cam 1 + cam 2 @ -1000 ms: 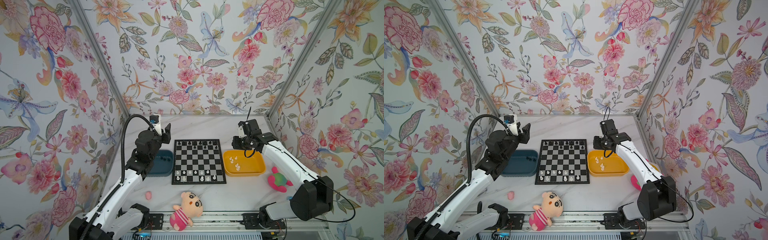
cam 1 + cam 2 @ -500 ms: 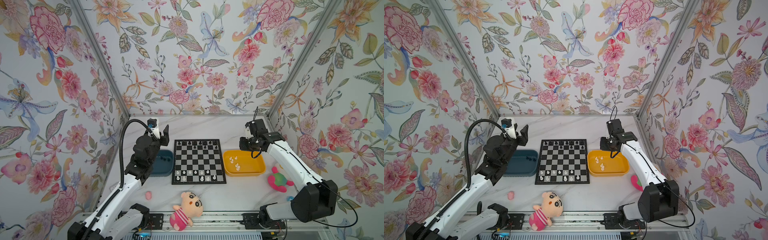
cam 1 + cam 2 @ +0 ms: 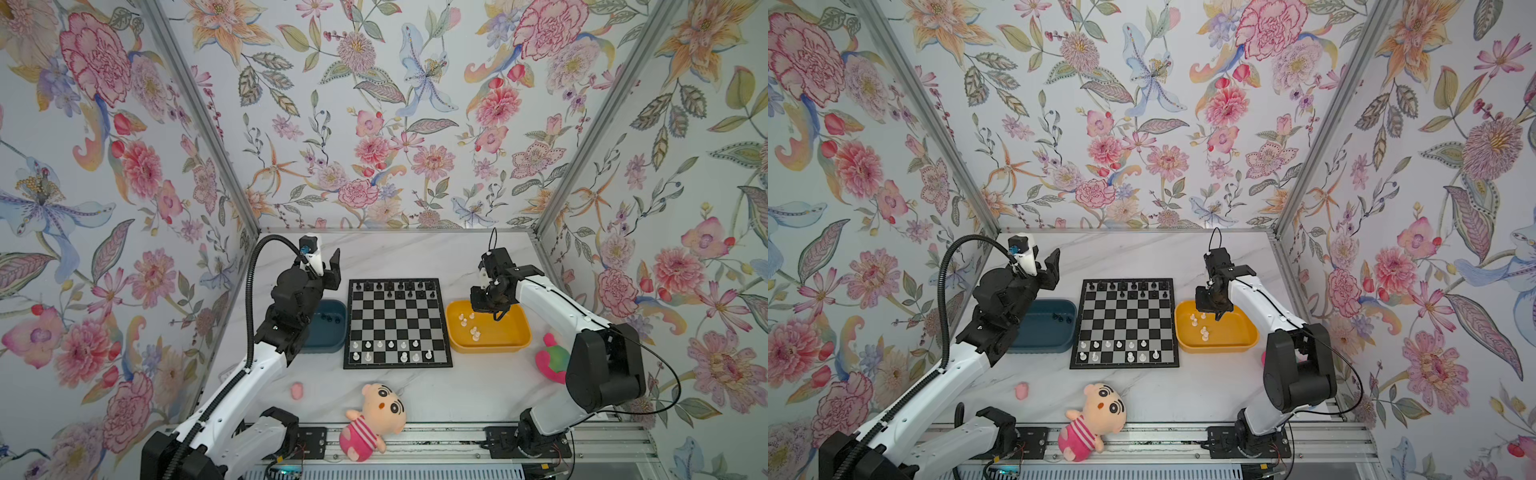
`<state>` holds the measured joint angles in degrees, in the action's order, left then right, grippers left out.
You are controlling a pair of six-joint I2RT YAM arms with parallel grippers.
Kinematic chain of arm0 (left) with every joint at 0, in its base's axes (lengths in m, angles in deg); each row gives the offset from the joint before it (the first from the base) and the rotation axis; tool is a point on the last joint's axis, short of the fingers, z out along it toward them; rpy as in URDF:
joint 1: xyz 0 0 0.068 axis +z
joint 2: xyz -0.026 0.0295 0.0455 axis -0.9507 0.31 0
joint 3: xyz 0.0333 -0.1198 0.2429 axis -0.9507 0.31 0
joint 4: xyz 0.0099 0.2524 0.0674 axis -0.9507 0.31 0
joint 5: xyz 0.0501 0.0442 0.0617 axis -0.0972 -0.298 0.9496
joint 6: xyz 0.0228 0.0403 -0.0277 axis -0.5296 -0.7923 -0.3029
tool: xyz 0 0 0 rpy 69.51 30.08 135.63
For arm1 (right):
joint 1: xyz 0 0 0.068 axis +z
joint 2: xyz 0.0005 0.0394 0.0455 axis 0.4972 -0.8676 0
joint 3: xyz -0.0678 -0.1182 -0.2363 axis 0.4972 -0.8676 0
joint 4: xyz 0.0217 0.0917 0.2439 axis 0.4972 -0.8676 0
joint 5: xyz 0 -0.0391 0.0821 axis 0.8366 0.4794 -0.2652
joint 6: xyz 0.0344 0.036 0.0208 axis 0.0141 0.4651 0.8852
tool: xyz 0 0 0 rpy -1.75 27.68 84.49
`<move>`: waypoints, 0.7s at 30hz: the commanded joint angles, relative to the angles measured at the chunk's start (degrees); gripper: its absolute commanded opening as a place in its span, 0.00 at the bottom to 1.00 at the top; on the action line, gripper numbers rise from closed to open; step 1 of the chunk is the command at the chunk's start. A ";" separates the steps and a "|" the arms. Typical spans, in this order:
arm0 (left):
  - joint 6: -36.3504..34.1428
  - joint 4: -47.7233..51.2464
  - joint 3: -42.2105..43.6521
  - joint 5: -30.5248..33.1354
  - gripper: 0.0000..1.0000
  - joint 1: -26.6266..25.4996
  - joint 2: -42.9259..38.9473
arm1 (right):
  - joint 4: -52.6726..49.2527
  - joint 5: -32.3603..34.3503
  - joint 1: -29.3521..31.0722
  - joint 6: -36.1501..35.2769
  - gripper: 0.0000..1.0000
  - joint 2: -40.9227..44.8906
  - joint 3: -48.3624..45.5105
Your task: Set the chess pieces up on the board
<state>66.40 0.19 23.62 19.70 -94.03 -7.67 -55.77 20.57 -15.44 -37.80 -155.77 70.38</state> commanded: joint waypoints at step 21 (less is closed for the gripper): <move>-0.07 -1.59 -0.83 -0.82 0.60 -0.12 1.39 | 6.19 1.44 -1.35 0.20 0.19 -9.61 -1.41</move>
<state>66.40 -0.07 23.62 19.70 -94.03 -6.44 -50.29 21.08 -16.41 -37.78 -164.40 69.06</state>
